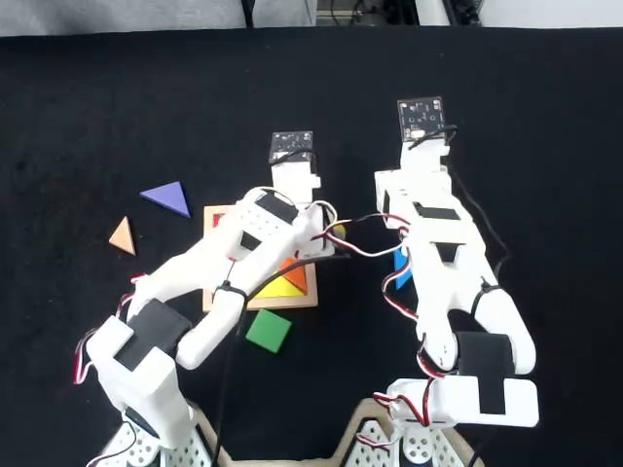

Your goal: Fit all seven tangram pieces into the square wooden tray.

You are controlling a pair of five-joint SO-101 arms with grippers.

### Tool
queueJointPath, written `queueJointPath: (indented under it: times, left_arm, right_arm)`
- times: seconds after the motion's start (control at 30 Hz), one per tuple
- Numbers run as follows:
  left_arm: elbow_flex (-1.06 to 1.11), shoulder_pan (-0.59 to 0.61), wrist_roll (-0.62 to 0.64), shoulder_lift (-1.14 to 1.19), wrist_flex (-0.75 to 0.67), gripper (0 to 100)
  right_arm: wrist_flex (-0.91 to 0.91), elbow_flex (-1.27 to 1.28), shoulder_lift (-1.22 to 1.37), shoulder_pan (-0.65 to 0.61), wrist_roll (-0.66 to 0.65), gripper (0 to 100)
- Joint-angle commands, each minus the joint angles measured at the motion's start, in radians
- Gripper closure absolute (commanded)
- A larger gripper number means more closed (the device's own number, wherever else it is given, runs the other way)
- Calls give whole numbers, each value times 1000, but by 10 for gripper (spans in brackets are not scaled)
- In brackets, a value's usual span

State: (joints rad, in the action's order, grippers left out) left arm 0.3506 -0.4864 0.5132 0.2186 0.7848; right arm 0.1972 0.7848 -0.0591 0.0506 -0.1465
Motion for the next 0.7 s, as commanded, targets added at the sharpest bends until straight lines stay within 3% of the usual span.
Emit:
queueJointPath:
  times: [0.0,0.27,0.5,0.67]
  left_arm:
    - [-16,-13,5,-17,3,723]
    - [18,128,5,-282,127,720]
    - [179,139,-2,-198,-87,722]
    - [122,140,-2,-103,-89,722]
  right_arm:
    - [-17,-21,-48,5,6,987]
    - [-17,-21,-48,5,5,987]
    - [-17,-19,-48,5,6,987]
    - [-17,-19,-48,5,6,987]
